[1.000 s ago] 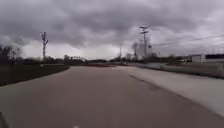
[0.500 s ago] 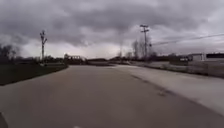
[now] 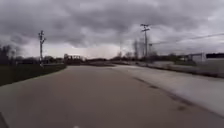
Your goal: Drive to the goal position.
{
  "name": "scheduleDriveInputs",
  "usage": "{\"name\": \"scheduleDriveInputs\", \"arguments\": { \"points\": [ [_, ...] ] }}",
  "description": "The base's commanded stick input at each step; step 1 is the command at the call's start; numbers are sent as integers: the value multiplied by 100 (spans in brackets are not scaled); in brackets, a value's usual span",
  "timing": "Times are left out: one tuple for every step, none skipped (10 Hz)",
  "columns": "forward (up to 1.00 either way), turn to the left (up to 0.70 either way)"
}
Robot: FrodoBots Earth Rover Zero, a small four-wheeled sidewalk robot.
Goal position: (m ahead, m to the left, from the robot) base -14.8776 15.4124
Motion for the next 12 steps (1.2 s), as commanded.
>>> {"name": "scheduleDriveInputs", "arguments": {
  "points": [
    [0, 0],
    [0, -62],
    [0, -69],
    [0, -69],
    [0, -69],
    [0, -69],
    [0, -69],
    [0, -69],
    [0, -69],
    [0, -69],
    [0, -69],
    [0, -69]
  ]
}}
